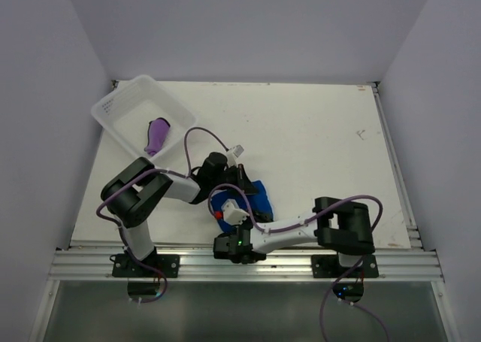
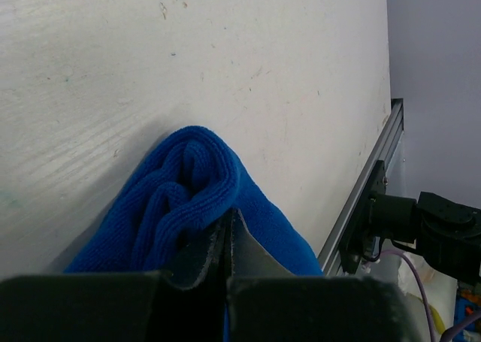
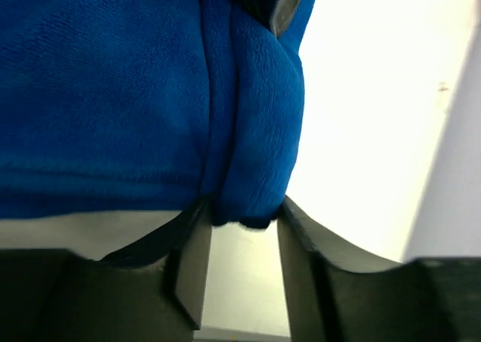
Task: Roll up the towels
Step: Roll the towel
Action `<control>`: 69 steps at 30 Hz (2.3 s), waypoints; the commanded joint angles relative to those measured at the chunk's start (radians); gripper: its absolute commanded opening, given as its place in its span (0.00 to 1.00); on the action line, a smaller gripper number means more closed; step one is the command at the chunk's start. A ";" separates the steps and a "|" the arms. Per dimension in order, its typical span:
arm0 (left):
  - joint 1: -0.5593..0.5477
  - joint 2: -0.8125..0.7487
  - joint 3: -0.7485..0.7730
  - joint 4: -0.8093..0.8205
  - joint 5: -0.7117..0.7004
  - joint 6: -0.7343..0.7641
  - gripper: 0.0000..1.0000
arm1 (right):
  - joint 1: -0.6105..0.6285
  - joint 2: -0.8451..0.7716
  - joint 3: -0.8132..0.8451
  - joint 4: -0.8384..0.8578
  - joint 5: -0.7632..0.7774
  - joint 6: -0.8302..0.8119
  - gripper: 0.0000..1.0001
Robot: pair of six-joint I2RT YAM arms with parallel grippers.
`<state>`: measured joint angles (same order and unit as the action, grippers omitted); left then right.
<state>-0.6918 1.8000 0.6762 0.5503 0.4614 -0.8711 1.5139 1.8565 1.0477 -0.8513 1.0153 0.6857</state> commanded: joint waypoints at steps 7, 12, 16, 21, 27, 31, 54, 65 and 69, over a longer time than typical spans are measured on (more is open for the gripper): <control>0.029 0.035 -0.150 0.076 -0.130 0.015 0.00 | 0.011 -0.411 -0.127 0.277 -0.306 -0.069 0.57; 0.029 0.036 -0.170 0.100 -0.135 0.017 0.00 | 0.005 -0.531 -0.175 0.325 -0.328 -0.068 0.59; 0.029 0.029 -0.182 0.106 -0.136 0.017 0.00 | -0.104 -0.637 -0.253 0.389 -0.398 -0.015 0.59; 0.028 0.010 -0.196 0.105 -0.139 0.023 0.00 | -0.364 -0.824 -0.439 0.553 -0.635 0.043 0.56; 0.028 -0.005 -0.207 0.102 -0.141 0.024 0.00 | -0.544 -0.840 -0.540 0.696 -0.875 0.080 0.65; 0.029 -0.022 -0.213 0.099 -0.142 0.024 0.00 | -0.569 -0.743 -0.561 0.770 -0.937 0.118 0.67; 0.028 -0.126 -0.251 0.065 -0.185 0.037 0.00 | -0.572 -0.545 -0.695 1.052 -1.037 0.225 0.63; 0.038 -0.182 -0.214 -0.010 -0.207 0.064 0.00 | -0.497 -0.546 -0.599 0.866 -0.947 0.089 0.01; 0.086 -0.217 -0.155 -0.091 -0.184 0.064 0.00 | -0.365 -0.534 -0.493 0.663 -0.707 0.018 0.00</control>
<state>-0.6548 1.6123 0.4751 0.6064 0.3305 -0.8677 1.0634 1.3151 0.4870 0.0708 0.1204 0.7948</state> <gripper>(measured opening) 0.005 0.087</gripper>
